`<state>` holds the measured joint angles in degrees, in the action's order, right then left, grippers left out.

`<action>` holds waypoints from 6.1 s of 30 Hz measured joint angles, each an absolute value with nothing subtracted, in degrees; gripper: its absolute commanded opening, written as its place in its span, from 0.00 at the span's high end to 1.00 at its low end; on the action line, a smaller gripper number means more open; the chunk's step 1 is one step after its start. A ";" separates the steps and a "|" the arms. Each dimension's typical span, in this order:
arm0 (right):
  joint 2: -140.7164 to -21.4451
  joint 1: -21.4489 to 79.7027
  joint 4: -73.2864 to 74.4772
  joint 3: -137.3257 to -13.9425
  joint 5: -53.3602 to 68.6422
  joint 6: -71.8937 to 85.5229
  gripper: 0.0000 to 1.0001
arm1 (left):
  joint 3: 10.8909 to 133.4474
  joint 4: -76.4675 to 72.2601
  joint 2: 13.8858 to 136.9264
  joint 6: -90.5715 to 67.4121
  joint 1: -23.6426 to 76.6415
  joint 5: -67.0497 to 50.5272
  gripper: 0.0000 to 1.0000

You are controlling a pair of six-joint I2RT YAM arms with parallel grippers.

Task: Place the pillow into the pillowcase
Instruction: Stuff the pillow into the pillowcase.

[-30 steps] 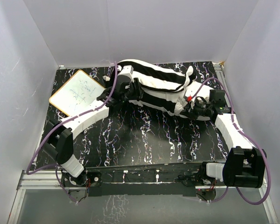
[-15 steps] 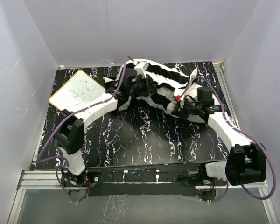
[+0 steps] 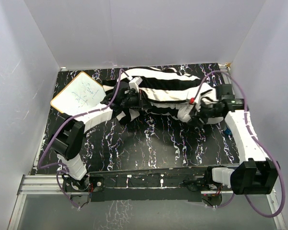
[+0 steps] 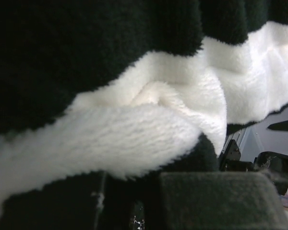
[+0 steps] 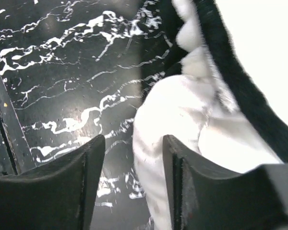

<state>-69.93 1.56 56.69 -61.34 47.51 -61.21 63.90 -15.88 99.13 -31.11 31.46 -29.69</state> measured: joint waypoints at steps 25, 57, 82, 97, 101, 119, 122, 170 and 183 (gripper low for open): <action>-84.55 -17.47 55.81 -65.63 48.60 -52.53 0.77 | 53.67 -2.46 75.81 -28.27 31.22 -32.36 0.24; -79.13 -15.70 37.71 -56.53 49.87 -42.59 0.81 | 89.17 26.79 100.77 -19.46 36.71 3.75 1.00; -74.28 -9.30 26.00 -51.46 55.77 -29.93 0.91 | 80.47 10.07 103.55 -27.90 36.49 -34.00 0.44; -73.38 -10.20 27.22 -50.04 55.88 -36.01 0.91 | 89.93 27.94 97.12 -15.27 30.11 5.74 0.57; -73.78 -9.87 27.20 -50.04 55.94 -36.01 0.91 | 92.60 30.39 104.60 -13.21 30.11 7.97 1.00; -76.93 -0.27 16.73 -59.48 48.80 -20.73 0.92 | 90.78 12.03 104.49 -24.18 41.56 -29.80 1.00; -75.72 -1.17 16.38 -54.85 48.56 -23.05 0.92 | 80.47 9.32 101.97 -25.04 39.53 -31.64 1.00; -77.60 6.26 22.35 -55.18 44.99 -39.64 0.92 | 99.11 28.56 104.84 -25.15 32.69 -3.95 1.00; -74.56 5.65 15.92 -49.98 43.66 -21.96 0.92 | 72.58 0.08 105.45 -28.71 37.21 -14.74 0.76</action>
